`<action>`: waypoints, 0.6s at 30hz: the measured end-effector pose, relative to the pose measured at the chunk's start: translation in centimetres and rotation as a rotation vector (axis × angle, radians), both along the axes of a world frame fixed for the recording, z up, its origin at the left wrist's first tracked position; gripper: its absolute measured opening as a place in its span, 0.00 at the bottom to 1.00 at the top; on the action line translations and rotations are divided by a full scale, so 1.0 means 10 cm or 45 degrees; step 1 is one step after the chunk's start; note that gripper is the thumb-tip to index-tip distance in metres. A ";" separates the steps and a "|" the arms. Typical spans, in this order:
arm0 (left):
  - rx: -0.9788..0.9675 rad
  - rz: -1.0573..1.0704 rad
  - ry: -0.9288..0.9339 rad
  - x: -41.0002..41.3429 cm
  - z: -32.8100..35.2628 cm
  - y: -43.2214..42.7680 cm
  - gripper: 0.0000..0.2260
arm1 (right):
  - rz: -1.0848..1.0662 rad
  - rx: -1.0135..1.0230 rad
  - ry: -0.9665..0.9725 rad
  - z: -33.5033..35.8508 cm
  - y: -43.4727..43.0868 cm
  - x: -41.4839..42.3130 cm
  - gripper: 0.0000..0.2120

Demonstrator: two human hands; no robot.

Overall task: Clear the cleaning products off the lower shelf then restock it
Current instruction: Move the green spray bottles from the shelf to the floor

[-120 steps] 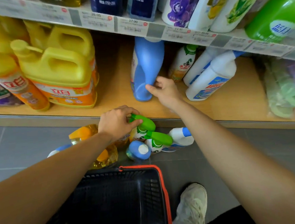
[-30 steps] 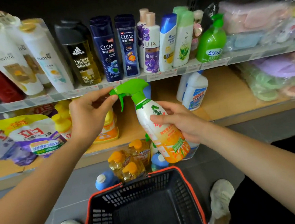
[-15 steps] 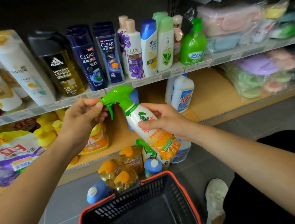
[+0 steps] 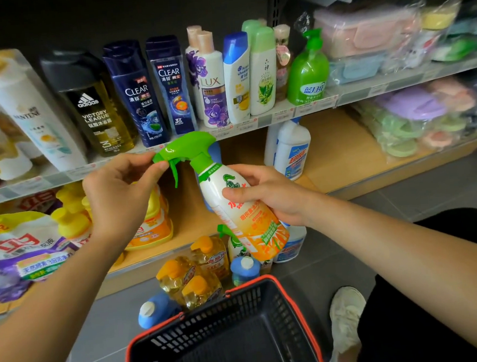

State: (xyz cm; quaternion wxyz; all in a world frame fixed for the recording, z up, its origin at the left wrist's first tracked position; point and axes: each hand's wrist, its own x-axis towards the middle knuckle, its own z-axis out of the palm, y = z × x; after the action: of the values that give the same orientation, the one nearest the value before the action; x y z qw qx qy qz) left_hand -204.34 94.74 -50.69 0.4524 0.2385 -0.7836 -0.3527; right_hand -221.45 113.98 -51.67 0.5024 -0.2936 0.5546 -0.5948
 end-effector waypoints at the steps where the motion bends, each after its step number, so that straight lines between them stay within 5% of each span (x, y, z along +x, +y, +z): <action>1: -0.050 0.003 -0.025 0.02 0.02 0.00 0.09 | 0.003 0.001 -0.001 0.00 0.01 -0.01 0.24; 8: -0.367 -0.012 -0.131 0.06 0.06 0.01 0.10 | 0.026 0.048 0.064 -0.04 0.01 -0.02 0.24; 18: 0.242 -0.147 -0.118 -0.04 0.04 0.13 0.08 | -0.063 0.044 0.428 -0.07 0.03 0.01 0.21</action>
State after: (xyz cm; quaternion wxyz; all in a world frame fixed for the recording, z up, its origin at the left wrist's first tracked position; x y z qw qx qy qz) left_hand -204.78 96.02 -50.29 0.3701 0.2508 -0.7792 -0.4393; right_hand -221.39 114.32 -52.37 0.3928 -0.3667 0.6478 -0.5400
